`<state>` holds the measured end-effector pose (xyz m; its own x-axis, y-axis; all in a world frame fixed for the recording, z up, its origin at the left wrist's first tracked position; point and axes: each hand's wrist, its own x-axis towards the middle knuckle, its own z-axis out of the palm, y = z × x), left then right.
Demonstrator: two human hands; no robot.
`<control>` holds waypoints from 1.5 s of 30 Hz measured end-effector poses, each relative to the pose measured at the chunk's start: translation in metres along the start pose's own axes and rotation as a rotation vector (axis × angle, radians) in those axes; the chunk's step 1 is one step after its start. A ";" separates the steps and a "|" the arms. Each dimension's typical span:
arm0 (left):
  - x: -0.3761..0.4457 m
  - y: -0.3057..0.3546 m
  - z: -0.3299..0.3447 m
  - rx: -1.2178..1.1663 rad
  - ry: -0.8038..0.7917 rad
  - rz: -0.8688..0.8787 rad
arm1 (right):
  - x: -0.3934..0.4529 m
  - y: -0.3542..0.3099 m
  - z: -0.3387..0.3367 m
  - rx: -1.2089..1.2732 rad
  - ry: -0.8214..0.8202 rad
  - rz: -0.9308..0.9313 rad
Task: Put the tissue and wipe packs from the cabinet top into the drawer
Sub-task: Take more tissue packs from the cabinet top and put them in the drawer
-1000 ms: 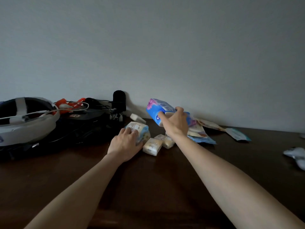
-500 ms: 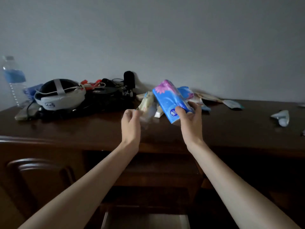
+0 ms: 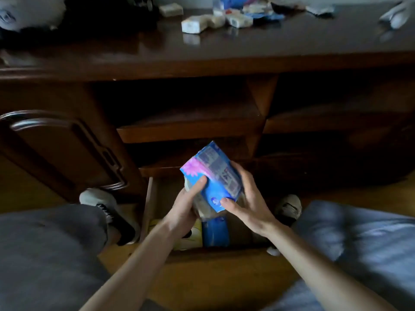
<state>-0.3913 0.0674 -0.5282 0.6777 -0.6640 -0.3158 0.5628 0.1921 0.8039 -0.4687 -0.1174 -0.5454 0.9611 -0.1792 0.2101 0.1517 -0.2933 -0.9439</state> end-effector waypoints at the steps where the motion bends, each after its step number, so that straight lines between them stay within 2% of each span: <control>1: 0.001 -0.009 -0.008 -0.012 0.082 -0.032 | -0.002 0.005 0.001 0.071 -0.038 0.141; 4: 0.008 -0.030 -0.028 0.013 0.187 -0.115 | 0.007 0.021 0.001 0.200 -0.054 0.477; 8: 0.022 -0.049 -0.035 0.222 0.237 -0.165 | 0.009 0.052 0.003 0.234 -0.231 0.631; 10: 0.032 -0.058 -0.038 0.275 0.308 -0.159 | 0.009 0.061 0.001 0.254 -0.185 0.672; 13: 0.043 -0.064 -0.049 0.240 0.514 -0.090 | 0.013 0.070 -0.009 0.227 0.041 0.688; 15: 0.049 -0.063 -0.057 0.195 0.581 -0.046 | 0.018 0.069 -0.015 0.075 0.200 0.674; 17: 0.054 -0.065 -0.054 0.125 0.532 -0.046 | 0.020 0.058 -0.011 -0.201 0.256 0.609; 19: 0.056 -0.070 -0.045 0.060 0.442 -0.046 | 0.017 0.046 0.006 -0.418 0.176 0.546; 23: 0.052 -0.070 -0.046 -0.039 0.306 -0.012 | 0.010 0.025 0.037 -0.208 -0.042 0.430; 26: 0.048 -0.062 -0.063 -0.155 0.290 -0.031 | 0.018 0.029 0.033 -0.102 -0.035 0.340; 29: 0.047 -0.059 -0.055 -0.189 0.203 -0.016 | 0.025 0.038 0.030 0.084 -0.029 0.465; 30: 0.048 -0.060 -0.049 -0.173 0.248 -0.016 | 0.026 0.041 0.032 0.173 -0.075 0.536; 32: 0.050 -0.064 -0.042 -0.050 0.502 -0.026 | 0.025 0.052 0.037 0.253 -0.178 0.627; 33: 0.050 -0.068 -0.041 0.031 0.633 -0.018 | 0.023 0.057 0.039 0.271 -0.190 0.657; 35: 0.051 -0.073 -0.046 0.124 0.791 0.016 | 0.021 0.063 0.043 0.291 -0.150 0.690; 38: 0.054 -0.072 -0.054 0.198 0.871 0.082 | 0.021 0.066 0.041 0.329 -0.033 0.736; 42: 0.057 -0.074 -0.056 0.352 0.852 0.123 | 0.023 0.069 0.024 0.328 0.058 0.708; 43: 0.057 -0.077 -0.056 0.357 0.844 0.135 | 0.024 0.069 0.019 0.278 0.046 0.676; 45: 0.056 -0.083 -0.060 0.371 0.852 0.147 | 0.024 0.072 0.008 -0.015 0.023 0.609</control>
<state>-0.3719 0.0573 -0.6432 0.9306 0.1292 -0.3425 0.3565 -0.1081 0.9280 -0.4332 -0.1354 -0.6106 0.8688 -0.3393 -0.3606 -0.4270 -0.1444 -0.8927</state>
